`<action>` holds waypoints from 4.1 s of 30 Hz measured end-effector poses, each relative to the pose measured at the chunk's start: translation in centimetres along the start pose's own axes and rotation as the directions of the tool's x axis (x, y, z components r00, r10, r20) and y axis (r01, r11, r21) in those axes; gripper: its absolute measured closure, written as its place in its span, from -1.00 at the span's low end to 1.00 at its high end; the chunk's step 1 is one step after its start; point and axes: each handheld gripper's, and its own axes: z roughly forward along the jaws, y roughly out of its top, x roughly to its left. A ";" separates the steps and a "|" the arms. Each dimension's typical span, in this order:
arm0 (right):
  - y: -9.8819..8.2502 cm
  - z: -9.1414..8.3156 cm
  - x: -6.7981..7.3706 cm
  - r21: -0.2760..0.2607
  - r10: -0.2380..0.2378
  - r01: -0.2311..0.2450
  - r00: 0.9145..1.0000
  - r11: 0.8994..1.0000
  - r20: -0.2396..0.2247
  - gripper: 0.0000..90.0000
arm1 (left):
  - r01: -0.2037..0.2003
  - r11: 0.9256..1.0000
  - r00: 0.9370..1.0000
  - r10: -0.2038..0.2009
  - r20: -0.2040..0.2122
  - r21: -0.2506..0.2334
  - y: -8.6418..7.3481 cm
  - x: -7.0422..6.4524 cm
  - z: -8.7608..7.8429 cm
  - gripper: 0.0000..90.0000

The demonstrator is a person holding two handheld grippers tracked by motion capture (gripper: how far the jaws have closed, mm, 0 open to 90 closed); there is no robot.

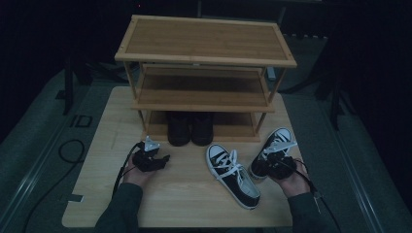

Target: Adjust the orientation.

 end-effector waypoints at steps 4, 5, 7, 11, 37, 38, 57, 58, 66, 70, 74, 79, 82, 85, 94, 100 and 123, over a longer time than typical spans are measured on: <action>-0.4 -0.5 0.1 0.018 -0.018 0.017 1.000 1.000 0.006 0.91 | 0.000 1.000 1.000 0.000 0.000 0.000 0.0 0.0 0.0 -0.06; -0.4 -0.5 0.1 0.018 -0.018 0.017 1.000 1.000 0.006 0.91 | 0.000 1.000 1.000 0.000 0.000 0.000 0.0 0.0 0.0 -0.06; -0.7 -0.8 0.1 0.027 -0.029 0.029 0.999 0.999 0.015 0.90 | 0.000 1.000 1.000 0.000 0.000 0.000 0.0 0.0 0.0 -0.06; -1.5 -1.6 0.0 0.043 -0.046 0.045 0.999 0.998 0.026 0.90 | 0.001 1.000 1.000 -0.001 0.000 0.001 0.0 0.0 0.0 -0.06; -3.2 -4.1 -3.4 0.052 0.068 -0.073 0.994 0.996 0.086 0.78 | 0.002 1.000 1.000 -0.002 -0.001 0.001 0.0 0.0 0.0 -0.06; -3.2 -3.8 -3.7 0.054 0.081 -0.086 0.992 0.995 0.093 0.78 | 0.001 1.000 1.000 -0.001 -0.001 0.000 0.0 0.0 0.0 -0.06; -1.9 0.8 -5.5 0.114 0.201 -0.233 0.950 0.966 0.238 0.68 | 0.001 1.000 1.000 -0.001 -0.001 -0.002 -0.1 0.0 0.0 -0.06; -1.9 1.1 -5.6 0.116 0.207 -0.241 0.947 0.964 0.247 0.67 | 0.001 1.000 1.000 -0.001 0.000 -0.002 -0.1 0.0 0.0 -0.06; -2.1 1.5 -6.2 0.109 0.244 -0.279 0.936 0.954 0.254 0.96 | 0.000 1.000 1.000 0.000 0.001 -0.001 -0.1 0.0 -0.1 -0.06; -2.7 0.9 -6.2 0.085 0.260 -0.290 0.931 0.953 0.258 0.97 | 0.000 1.000 1.000 0.000 0.001 -0.001 -0.1 0.0 -0.1 -0.06; -3.3 0.2 -6.3 0.063 0.276 -0.300 0.929 0.952 0.248 0.97 | 0.000 1.000 1.000 0.000 0.001 -0.001 -0.1 0.0 -0.1 -0.06; -3.9 -0.9 -6.1 0.032 0.266 -0.282 0.932 0.959 0.246 0.97 | -0.001 1.000 1.000 0.001 0.001 -0.001 -0.1 0.0 -0.1 -0.06; -4.0 -1.4 -6.0 0.020 0.253 -0.266 0.935 0.964 0.248 0.97 | 0.000 1.000 1.000 0.000 0.001 -0.001 -0.1 0.0 0.0 -0.06; -4.0 -1.9 -5.8 0.007 0.252 -0.261 0.939 0.965 0.233 0.97 | -0.001 1.000 1.000 0.001 0.001 -0.001 -0.1 0.0 0.0 -0.06; -2.8 -2.4 -4.8 -0.004 0.176 -0.178 0.966 0.984 0.187 0.97 | 0.000 1.000 1.000 0.000 0.001 -0.001 -0.1 0.0 -0.1 -0.06; -2.0 -1.7 -4.3 -0.008 0.147 -0.147 0.980 0.989 0.135 0.97 | 0.000 1.000 1.000 0.000 0.001 -0.002 -0.1 0.0 -0.1 -0.06; 0.8 1.4 -1.9 -0.005 0.000 0.000 0.999 1.000 0.052 0.96 | 0.000 1.000 1.000 0.000 0.002 -0.001 -0.1 0.0 -0.1 -0.06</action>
